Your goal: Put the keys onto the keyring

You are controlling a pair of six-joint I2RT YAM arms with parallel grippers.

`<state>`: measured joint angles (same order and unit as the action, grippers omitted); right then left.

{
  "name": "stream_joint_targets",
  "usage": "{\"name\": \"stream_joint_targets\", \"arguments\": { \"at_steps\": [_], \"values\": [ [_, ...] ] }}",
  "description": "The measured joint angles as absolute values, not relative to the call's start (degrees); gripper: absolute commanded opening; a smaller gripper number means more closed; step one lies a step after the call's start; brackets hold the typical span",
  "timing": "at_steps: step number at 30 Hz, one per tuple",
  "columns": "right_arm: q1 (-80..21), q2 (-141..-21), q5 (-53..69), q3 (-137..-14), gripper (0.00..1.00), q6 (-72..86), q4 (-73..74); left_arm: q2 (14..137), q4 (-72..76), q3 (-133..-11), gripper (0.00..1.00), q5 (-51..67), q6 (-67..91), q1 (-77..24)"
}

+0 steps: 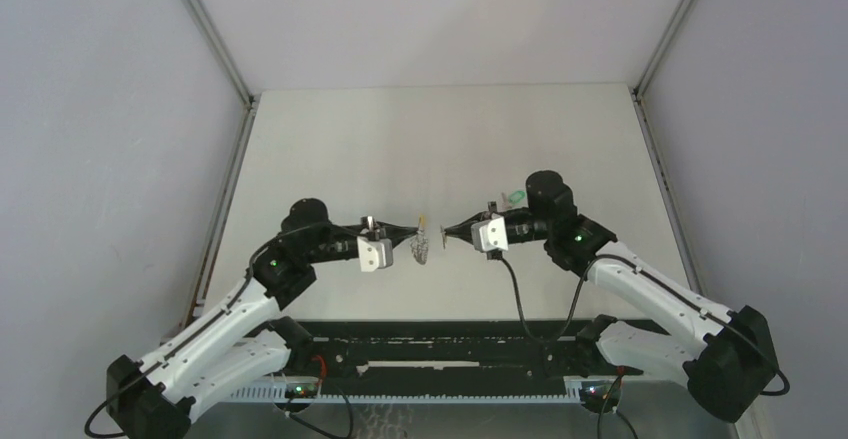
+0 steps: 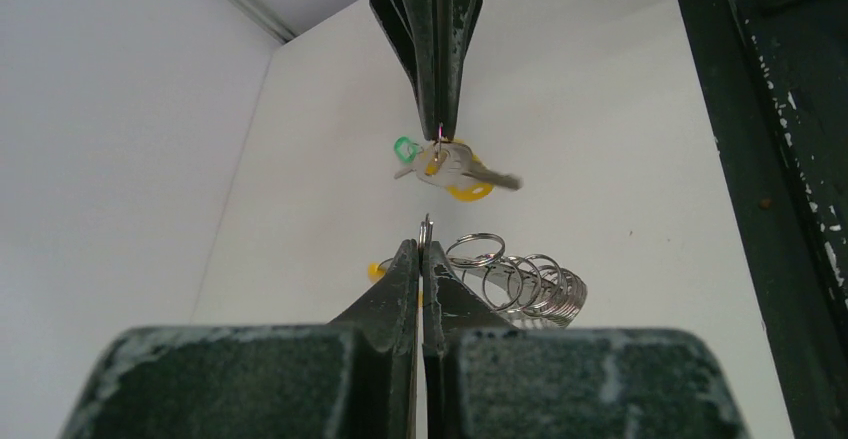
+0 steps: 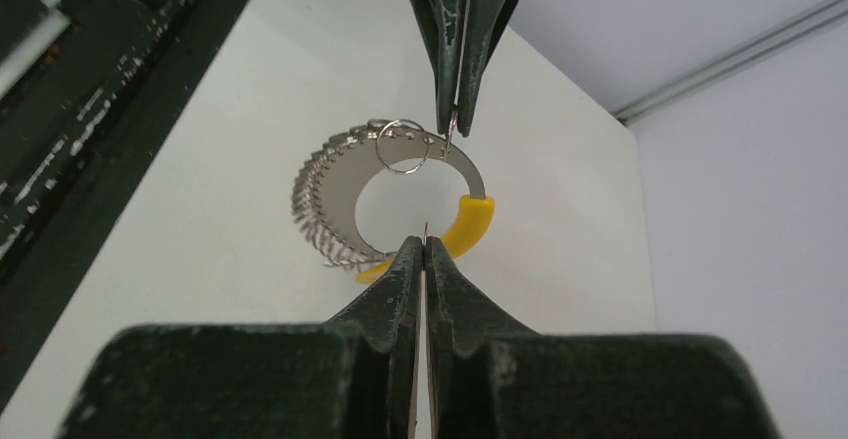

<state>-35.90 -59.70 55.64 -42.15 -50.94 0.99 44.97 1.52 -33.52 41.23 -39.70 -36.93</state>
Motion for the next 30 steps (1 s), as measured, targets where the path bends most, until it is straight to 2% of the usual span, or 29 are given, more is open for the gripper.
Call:
{"name": "stream_joint_targets", "arguments": {
  "at_steps": [7, 12, 19, 30],
  "values": [
    [-41.8, -60.4, 43.7, -44.2, 0.00, -59.2, 6.1, 45.0, -3.7, -34.9, 0.00, 41.3, -47.6, -37.5],
    [-44.0, -61.1, 38.9, -44.3, 0.00, -61.6, 6.7, 45.2, -8.5, -36.7, 0.00, 36.1, -52.0, -41.8],
    [-47.3, -62.0, 35.9, -44.3, 0.00, -63.4, 7.1, 45.1, -10.9, -37.3, 0.00, 31.1, -54.7, -43.4],
    [-50.8, -61.6, 34.2, -44.3, 0.00, -65.3, 5.6, 45.0, -10.9, -37.3, 0.00, 29.8, -55.1, -43.5]
  ]
}}
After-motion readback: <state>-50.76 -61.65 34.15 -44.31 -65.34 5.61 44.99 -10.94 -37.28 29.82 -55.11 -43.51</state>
